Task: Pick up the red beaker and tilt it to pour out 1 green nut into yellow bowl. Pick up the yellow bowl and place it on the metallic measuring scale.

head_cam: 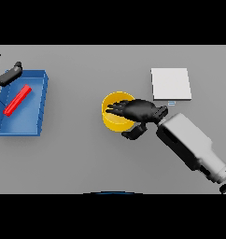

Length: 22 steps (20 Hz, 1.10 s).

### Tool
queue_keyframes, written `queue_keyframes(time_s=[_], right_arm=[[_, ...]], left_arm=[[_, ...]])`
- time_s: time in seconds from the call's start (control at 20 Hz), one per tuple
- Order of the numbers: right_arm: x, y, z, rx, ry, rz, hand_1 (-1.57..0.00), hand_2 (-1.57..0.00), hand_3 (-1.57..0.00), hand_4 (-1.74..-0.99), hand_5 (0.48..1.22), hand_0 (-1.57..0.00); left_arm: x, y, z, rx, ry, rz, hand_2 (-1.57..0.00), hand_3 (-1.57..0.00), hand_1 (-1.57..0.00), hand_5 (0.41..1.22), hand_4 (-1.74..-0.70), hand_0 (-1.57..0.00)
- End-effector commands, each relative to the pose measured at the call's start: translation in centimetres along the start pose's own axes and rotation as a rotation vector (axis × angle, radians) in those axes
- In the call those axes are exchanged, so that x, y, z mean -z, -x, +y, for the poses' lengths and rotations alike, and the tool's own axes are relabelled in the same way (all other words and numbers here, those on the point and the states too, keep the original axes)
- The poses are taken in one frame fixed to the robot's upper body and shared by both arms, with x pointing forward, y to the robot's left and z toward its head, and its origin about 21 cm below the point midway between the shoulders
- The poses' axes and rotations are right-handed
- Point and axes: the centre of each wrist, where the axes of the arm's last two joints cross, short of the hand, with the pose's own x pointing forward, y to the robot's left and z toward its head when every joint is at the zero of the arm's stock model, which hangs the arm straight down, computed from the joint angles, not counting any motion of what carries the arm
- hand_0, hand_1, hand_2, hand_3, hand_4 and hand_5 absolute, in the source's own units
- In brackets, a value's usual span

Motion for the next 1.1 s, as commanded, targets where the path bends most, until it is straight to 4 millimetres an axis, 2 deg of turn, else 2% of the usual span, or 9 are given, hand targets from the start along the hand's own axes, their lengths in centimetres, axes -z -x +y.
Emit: queue_keyframes(time_s=[0.0, 0.15, 0.3, 0.45, 0.55, 0.6, 0.7, 0.8, 1.05], right_arm=[[-0.1, 0.3, 0.4, 0.000, 0.001, -0.004, 0.00, 0.00, -0.02, -1.286, 0.710, 0.00], [0.5, 0.1, 0.7, 0.008, 0.009, -0.018, 0.00, -0.03, -0.06, -1.293, 0.738, 0.00], [0.6, 0.1, 0.5, 0.022, 0.003, -0.006, -0.07, -0.14, -0.18, -1.365, 0.838, -0.07], [0.6, 0.2, 0.3, 0.003, -0.008, -0.004, -0.38, -0.38, -0.42, -1.479, 0.999, -0.47], [0.6, 0.4, 0.5, -0.005, -0.016, -0.012, -0.65, -0.59, -0.83, -1.469, 1.079, -0.78], [0.5, 0.3, 0.5, 0.005, -0.021, -0.010, -0.81, -0.79, -0.98, -1.521, 1.108, -0.94], [0.1, 0.0, 0.3, 0.003, -0.032, -0.006, -1.08, -1.07, -1.03, -1.594, 1.148, -1.17], [0.1, 0.1, 0.4, 0.000, -0.026, -0.010, -1.26, -1.25, -1.09, -1.642, 1.175, -1.31], [-0.6, -0.1, -1.1, -0.007, -0.010, 0.010, -1.47, -1.47, -1.26, -1.699, 1.206, -1.49]], left_arm=[[0.1, -0.1, 0.1, -0.003, 0.000, -0.004, 0.00, 0.00, 0.00, 0.728, -0.79, 0.00], [-0.2, 0.1, 0.7, 0.002, -0.010, -0.004, 0.00, 0.00, 0.00, 0.730, -0.79, 0.00], [-0.4, 0.0, 0.4, -0.006, -0.010, -0.005, 0.00, 0.00, 0.00, 0.730, -0.80, 0.00], [-0.4, 0.0, 0.1, -0.001, -0.010, -0.005, 0.00, 0.00, 0.00, 0.729, -0.79, 0.00], [-0.3, -0.2, 0.3, -0.001, -0.014, -0.004, 0.00, 0.00, 0.00, 0.732, -0.79, 0.00], [-0.3, -0.2, 0.0, -0.005, -0.009, -0.002, 0.00, 0.00, 0.00, 0.733, -0.79, 0.00], [-0.3, 0.1, 0.1, -0.008, -0.009, -0.004, 0.00, 0.00, 0.00, 0.736, -0.79, 0.00], [-0.2, -0.1, 0.3, -0.004, -0.015, -0.011, 0.00, 0.00, 0.00, 0.734, -0.79, 0.00], [-0.3, 0.0, 0.0, 0.002, -0.007, -0.007, 0.00, 0.00, 0.00, 0.724, -0.79, 0.00]])
